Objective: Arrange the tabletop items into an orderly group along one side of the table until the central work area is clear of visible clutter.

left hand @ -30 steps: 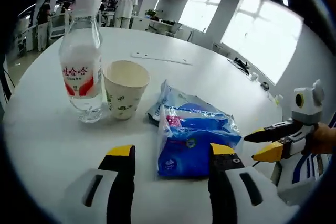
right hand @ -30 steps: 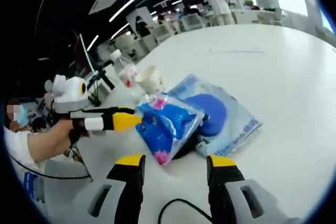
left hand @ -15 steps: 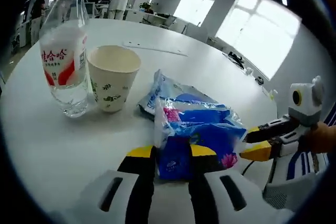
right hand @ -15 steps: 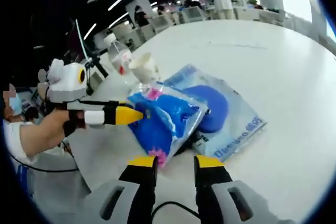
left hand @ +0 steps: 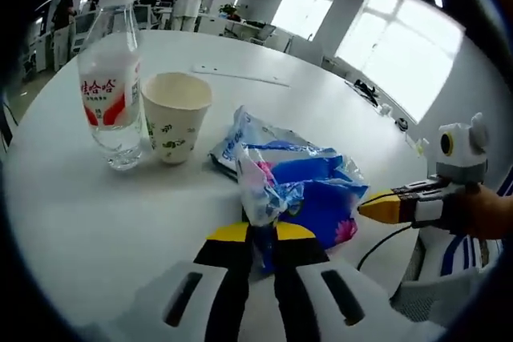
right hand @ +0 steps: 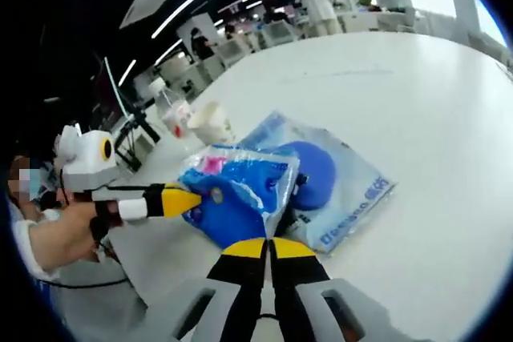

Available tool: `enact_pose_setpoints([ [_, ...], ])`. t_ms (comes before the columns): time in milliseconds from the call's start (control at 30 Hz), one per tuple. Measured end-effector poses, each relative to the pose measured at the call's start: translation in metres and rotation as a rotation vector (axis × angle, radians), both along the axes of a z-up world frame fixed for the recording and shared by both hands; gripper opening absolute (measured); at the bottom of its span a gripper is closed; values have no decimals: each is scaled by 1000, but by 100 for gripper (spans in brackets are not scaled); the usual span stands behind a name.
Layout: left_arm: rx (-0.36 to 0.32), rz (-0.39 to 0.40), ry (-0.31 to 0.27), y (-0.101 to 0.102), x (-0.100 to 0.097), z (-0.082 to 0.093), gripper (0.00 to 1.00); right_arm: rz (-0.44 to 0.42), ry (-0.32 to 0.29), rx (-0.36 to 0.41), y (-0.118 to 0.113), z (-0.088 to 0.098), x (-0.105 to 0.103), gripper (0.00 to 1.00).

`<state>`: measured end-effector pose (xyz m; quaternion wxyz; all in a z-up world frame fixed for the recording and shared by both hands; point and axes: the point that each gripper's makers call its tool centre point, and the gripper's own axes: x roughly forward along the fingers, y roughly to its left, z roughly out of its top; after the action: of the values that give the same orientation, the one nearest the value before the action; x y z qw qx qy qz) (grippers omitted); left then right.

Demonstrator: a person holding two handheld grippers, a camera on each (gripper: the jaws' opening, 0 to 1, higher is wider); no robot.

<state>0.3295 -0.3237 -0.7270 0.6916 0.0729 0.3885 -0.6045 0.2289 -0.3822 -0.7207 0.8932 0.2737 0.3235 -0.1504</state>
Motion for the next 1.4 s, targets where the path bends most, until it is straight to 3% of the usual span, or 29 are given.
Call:
enact_pose_setpoints([
  [267,-11,-21,-13,-7,-14,21,2,18,-104,101,-6,20,-10,0],
  [300,-15,-21,-14,-9,-15,23,2,-34,-120,123,-14,22,-12,0],
  [400,-32,-24,-2,-15,-22,32,2,-50,-148,151,-23,29,-19,0],
  [933,-21,-116,-12,-52,-64,53,0,-96,-164,185,-69,38,-48,0],
  [1033,-33,-116,-1,-59,-72,57,0,-128,-172,225,-76,38,-57,0],
  [1233,-46,-95,41,-75,-88,67,0,-112,-167,182,-89,47,-70,0],
  [1400,-74,-138,33,-95,-103,78,0,-162,-182,180,-110,56,-82,0],
])
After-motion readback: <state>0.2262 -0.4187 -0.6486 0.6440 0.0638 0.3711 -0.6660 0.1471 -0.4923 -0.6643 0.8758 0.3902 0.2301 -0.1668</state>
